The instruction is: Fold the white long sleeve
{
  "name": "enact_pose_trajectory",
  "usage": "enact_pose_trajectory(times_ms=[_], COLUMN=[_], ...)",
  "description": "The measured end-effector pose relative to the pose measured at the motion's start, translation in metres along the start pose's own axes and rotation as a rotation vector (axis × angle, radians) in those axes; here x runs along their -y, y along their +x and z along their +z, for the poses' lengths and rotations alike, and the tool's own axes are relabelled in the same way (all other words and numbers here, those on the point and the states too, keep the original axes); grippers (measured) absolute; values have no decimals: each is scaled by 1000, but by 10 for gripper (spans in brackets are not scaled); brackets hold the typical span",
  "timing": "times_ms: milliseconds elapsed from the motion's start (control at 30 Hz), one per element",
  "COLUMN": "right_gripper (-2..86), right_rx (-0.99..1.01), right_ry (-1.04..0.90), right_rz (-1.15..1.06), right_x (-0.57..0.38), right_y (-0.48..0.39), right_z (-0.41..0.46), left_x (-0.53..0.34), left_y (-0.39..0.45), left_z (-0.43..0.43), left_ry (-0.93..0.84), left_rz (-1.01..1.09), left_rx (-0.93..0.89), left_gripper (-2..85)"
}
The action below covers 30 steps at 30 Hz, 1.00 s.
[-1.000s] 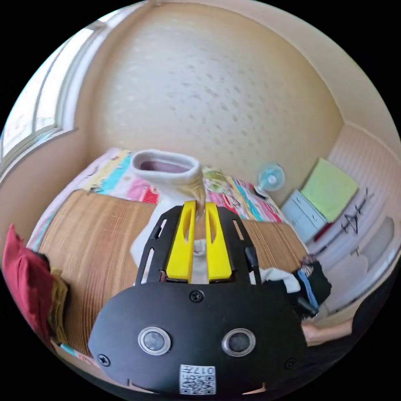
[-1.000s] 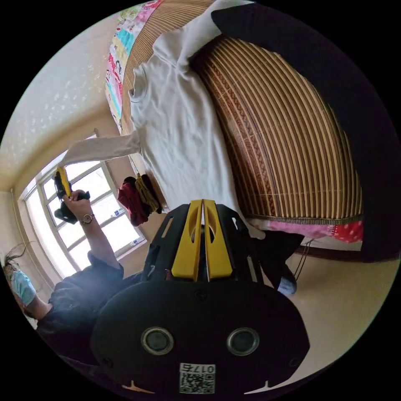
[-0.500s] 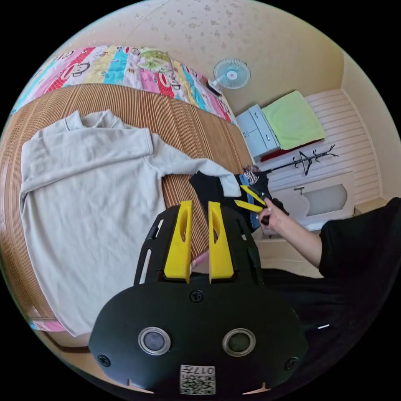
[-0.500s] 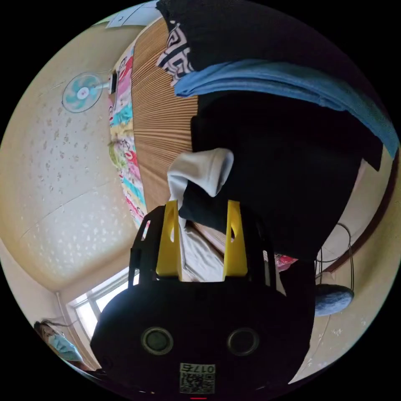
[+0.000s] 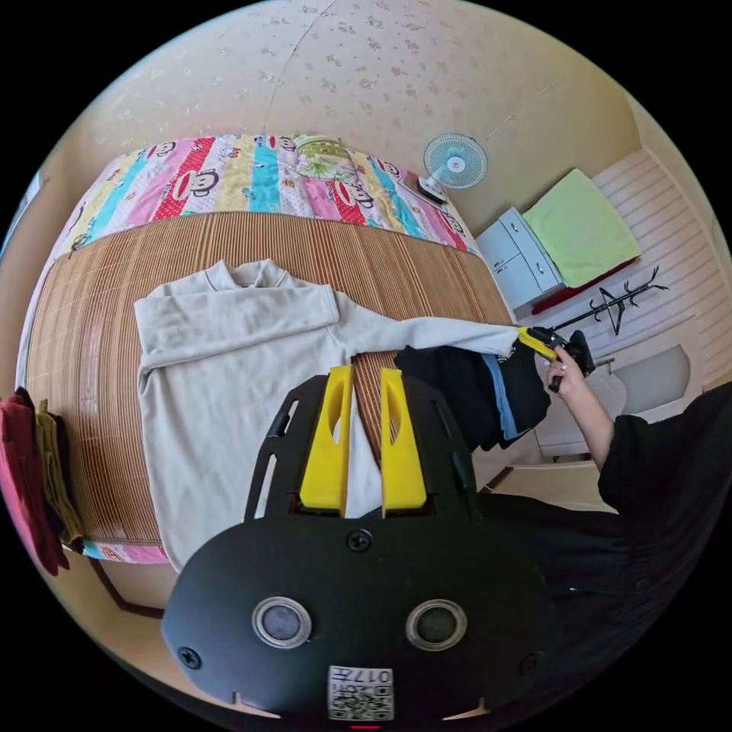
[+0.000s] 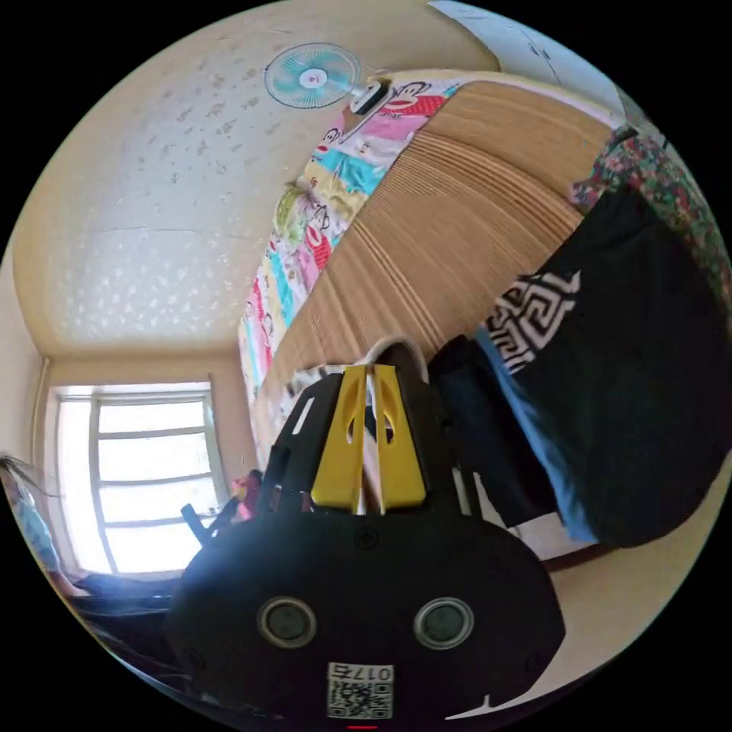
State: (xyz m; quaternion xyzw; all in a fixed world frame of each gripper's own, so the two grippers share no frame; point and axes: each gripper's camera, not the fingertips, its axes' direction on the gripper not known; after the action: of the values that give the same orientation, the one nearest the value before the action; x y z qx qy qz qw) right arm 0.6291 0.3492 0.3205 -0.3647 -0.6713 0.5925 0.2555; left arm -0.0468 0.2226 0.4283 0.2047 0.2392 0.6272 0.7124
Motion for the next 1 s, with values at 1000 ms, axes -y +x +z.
enact_pose_trajectory(times_ms=[1000], right_gripper=[49], right_rx=[251], right_ry=[393], right_rz=[-135], right_x=[-99], right_y=[-140], right_z=[201], left_x=[-46], left_y=[-77], left_z=[-26], left_ry=[-76], left_rz=[-274], left_rx=[-113], left_gripper=[65])
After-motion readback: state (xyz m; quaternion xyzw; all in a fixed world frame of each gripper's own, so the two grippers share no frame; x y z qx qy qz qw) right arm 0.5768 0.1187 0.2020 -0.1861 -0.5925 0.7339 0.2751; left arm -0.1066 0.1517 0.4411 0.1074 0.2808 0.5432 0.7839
